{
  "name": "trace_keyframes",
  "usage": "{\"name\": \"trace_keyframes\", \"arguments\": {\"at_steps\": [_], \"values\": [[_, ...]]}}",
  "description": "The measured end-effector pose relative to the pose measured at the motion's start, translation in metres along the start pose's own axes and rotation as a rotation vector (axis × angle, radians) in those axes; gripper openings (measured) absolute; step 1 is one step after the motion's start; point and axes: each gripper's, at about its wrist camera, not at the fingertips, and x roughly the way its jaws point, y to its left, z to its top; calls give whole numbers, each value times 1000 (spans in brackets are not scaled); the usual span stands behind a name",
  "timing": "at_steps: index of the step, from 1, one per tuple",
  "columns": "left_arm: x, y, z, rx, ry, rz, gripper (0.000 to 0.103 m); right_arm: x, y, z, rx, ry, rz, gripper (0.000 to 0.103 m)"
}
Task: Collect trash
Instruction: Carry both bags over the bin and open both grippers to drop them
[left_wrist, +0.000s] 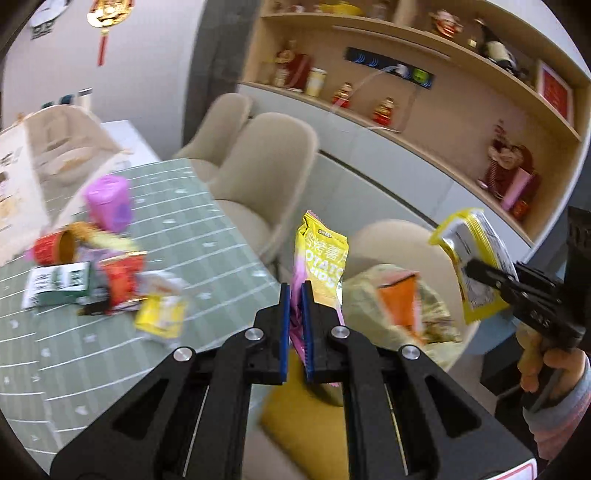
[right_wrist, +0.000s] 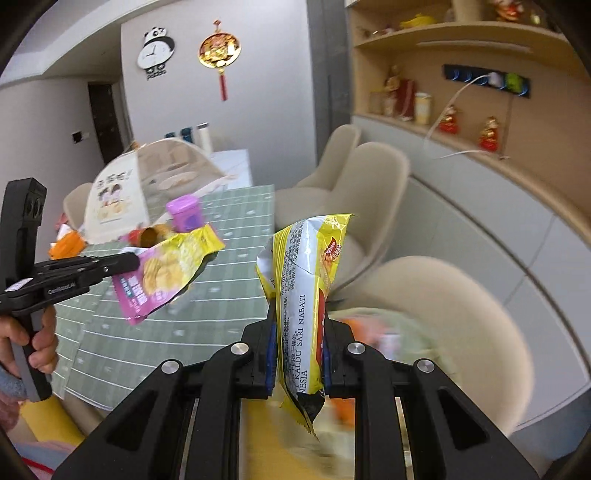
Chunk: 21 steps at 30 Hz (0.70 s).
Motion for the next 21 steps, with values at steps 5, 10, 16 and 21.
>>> {"name": "trace_keyframes", "arguments": {"at_steps": [5,10,16,21], "values": [[41,-54,10,36,50,-124,6,-9,-54,-12,68,-3,-55,18],[92,-89,10,61,142,-132,6,-9,-87,-24,123,-4,-73,18],[159,-121,-9,109,312,-110,5,4,-109,-30,154,16,-48,18],[180,-141,-23,133,363,-130,5,21,-112,-26,164,25,11,18]]}}
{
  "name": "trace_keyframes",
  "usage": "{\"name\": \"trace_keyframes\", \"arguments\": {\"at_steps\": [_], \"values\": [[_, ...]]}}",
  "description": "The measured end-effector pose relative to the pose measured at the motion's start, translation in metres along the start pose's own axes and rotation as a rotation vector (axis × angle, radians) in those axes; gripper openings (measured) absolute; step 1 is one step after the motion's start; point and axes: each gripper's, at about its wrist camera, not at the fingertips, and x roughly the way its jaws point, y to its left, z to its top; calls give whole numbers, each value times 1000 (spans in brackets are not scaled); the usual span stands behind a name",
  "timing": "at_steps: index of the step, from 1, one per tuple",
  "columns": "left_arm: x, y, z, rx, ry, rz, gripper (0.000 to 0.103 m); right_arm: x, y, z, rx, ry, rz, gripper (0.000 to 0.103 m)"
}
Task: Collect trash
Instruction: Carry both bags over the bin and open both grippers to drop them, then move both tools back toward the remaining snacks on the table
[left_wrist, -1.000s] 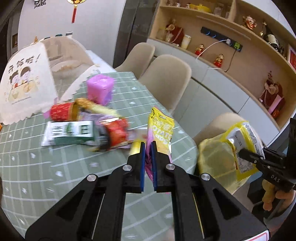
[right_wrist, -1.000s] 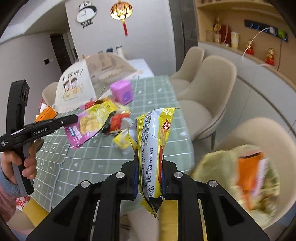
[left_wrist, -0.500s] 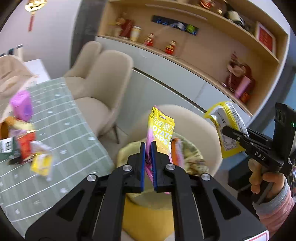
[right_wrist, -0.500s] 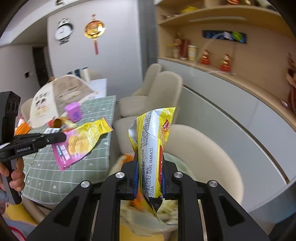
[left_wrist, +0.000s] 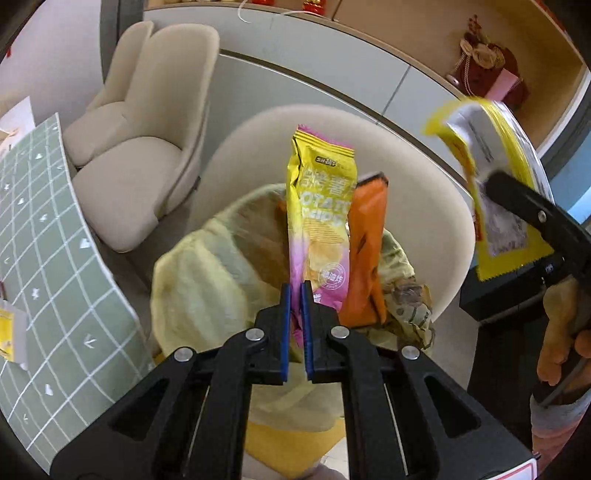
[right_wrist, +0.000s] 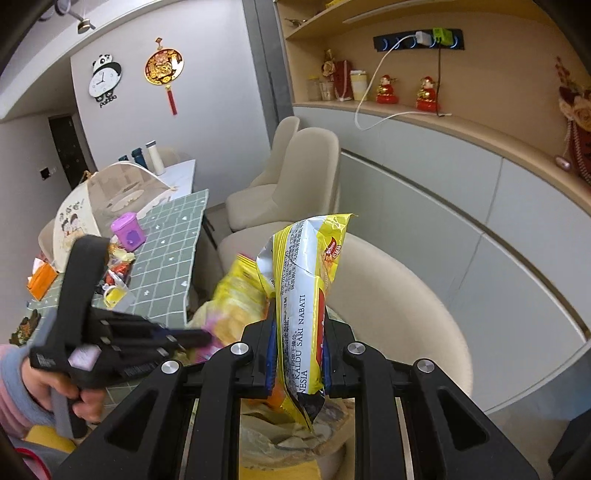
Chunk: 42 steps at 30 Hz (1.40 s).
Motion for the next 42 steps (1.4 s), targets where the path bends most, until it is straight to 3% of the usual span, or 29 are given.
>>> {"name": "trace_keyframes", "arguments": {"at_steps": [6,9,12,16,20,25,27,28,36,42], "values": [[-1,0,-6,-22,37,-24,6,37,11,5,-12,60,103,18],[-11,3,-9,-35,31,-26,20,73,11,-6,7,139,90,18],[-28,8,-10,-50,0,-15,24,101,1,-26,72,216,55,18],[-52,11,-15,-56,-53,17,25,129,-1,-57,124,327,110,18],[-70,23,-23,-85,-85,68,25,139,17,-70,88,381,167,18],[-92,40,-41,-126,-144,159,29,128,32,-69,29,360,184,20],[-101,50,-47,-154,-163,180,30,118,34,-64,16,326,178,44],[-105,54,-49,-166,-171,188,31,114,34,-62,15,310,179,47],[-135,103,-81,-283,-228,255,34,70,60,-36,-59,164,109,49],[-160,159,-111,-389,-284,313,34,52,114,-14,-141,77,162,49]]}}
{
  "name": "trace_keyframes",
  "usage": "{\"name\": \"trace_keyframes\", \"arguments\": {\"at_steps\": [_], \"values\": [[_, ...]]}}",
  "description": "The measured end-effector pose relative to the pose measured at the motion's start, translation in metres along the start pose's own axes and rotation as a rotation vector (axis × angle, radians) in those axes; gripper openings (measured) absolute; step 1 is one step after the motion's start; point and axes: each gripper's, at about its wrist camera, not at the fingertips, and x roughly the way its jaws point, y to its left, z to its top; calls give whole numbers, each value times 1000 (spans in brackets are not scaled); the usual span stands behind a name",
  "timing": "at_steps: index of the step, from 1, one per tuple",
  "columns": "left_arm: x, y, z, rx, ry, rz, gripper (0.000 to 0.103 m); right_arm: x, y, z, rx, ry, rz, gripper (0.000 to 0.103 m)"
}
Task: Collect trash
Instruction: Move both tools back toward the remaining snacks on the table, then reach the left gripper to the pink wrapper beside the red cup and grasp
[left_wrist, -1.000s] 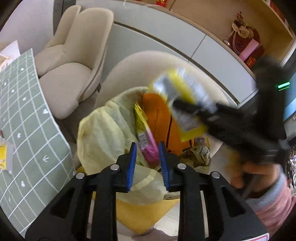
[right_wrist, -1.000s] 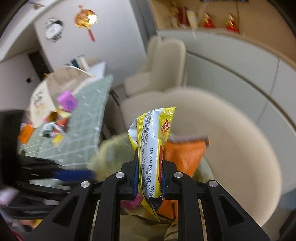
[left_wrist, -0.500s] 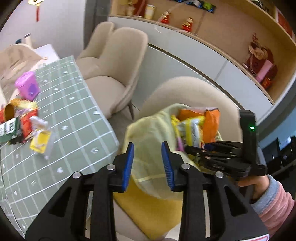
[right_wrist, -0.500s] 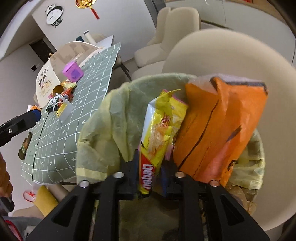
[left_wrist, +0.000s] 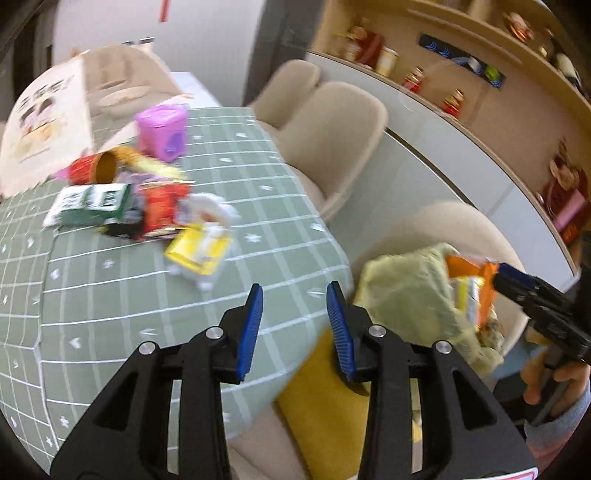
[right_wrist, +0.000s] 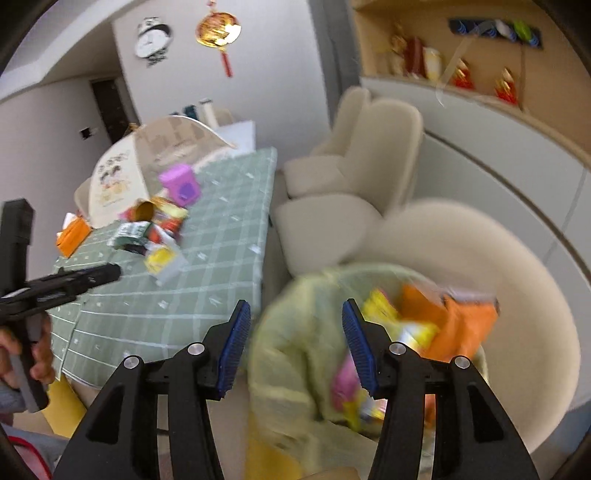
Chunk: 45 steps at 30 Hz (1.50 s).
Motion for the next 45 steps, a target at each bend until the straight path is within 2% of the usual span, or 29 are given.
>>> {"name": "trace_keyframes", "arguments": {"at_steps": [3,6,9,14,19,22,24,31,35,38,43,44,45], "values": [[-7,46,3,-45,-20,27,34,7,35,15,-4,-24,54,49],[-13,97,8,-71,-32,43,34,29,74,30,-1,-13,81,49],[-18,154,15,-89,-49,81,34,49,103,38,5,13,63,49],[-23,240,33,-154,-69,142,35,84,151,47,18,28,80,49],[-26,294,52,-190,-103,163,37,115,193,53,29,40,53,49],[-19,311,66,-178,-100,189,37,130,212,54,27,49,22,49],[-14,317,72,-170,-96,179,37,140,226,53,25,66,3,49],[12,330,98,-99,-88,44,37,158,248,39,14,119,-64,49],[30,348,122,-75,-133,73,37,160,249,34,15,137,-82,49],[56,368,138,-91,-89,72,37,163,249,31,19,147,-90,49],[104,391,153,-147,46,-26,37,167,251,27,31,162,-106,49],[109,392,152,-159,66,-56,35,168,252,27,33,164,-104,49],[111,393,152,-171,67,-96,26,169,253,27,32,166,-103,49]]}}
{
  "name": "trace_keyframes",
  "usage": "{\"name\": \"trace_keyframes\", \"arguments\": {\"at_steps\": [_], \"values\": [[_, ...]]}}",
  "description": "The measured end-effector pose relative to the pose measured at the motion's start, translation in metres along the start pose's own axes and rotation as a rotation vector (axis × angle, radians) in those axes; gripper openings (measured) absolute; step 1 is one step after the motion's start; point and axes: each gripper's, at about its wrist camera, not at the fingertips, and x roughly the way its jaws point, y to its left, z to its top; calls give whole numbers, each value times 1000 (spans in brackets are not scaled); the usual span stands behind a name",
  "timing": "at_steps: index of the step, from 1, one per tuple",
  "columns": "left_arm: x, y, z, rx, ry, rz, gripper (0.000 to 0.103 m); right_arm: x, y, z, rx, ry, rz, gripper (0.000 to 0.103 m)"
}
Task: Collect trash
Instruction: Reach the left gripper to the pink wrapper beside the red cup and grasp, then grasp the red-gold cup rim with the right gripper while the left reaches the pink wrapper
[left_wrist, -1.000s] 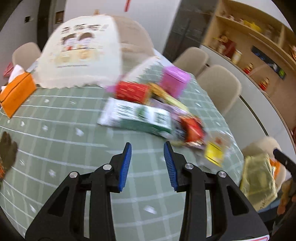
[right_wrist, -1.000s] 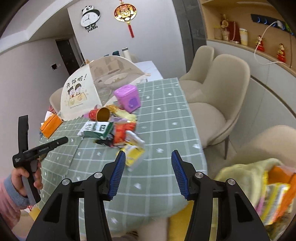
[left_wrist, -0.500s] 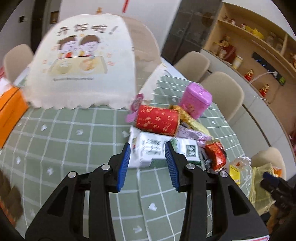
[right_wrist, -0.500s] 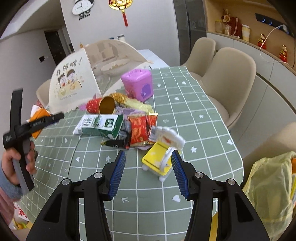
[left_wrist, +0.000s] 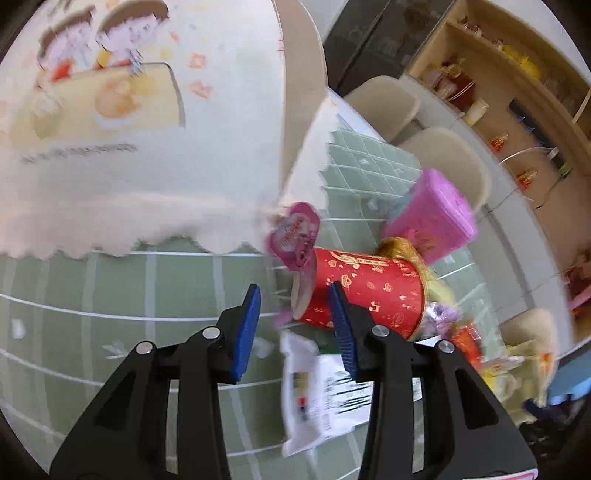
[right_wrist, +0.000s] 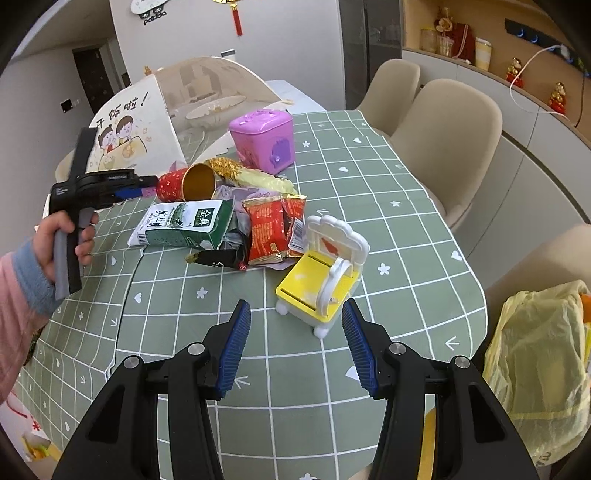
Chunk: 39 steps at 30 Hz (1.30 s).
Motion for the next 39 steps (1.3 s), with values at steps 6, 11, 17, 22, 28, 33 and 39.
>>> {"name": "trace_keyframes", "arguments": {"at_steps": [6,11,17,22,28,33,39], "values": [[-7,-14,-13,73,52,-28,0,17,15,15,-35,12,30,49],[-35,-9,-33,58,71,-59,0,34,39,45,-89,-8,86,49],[-78,-10,-59,75,54,-83,0,65,84,86,-200,-34,157,49],[-98,-2,-75,61,57,-63,1,114,114,125,-219,6,257,49],[-111,18,-83,15,45,-19,20,175,122,147,-151,75,289,49],[-123,24,-81,15,20,-12,28,180,123,155,-73,99,472,19],[-118,29,-77,8,6,36,30,132,121,154,-132,46,449,5]]}}
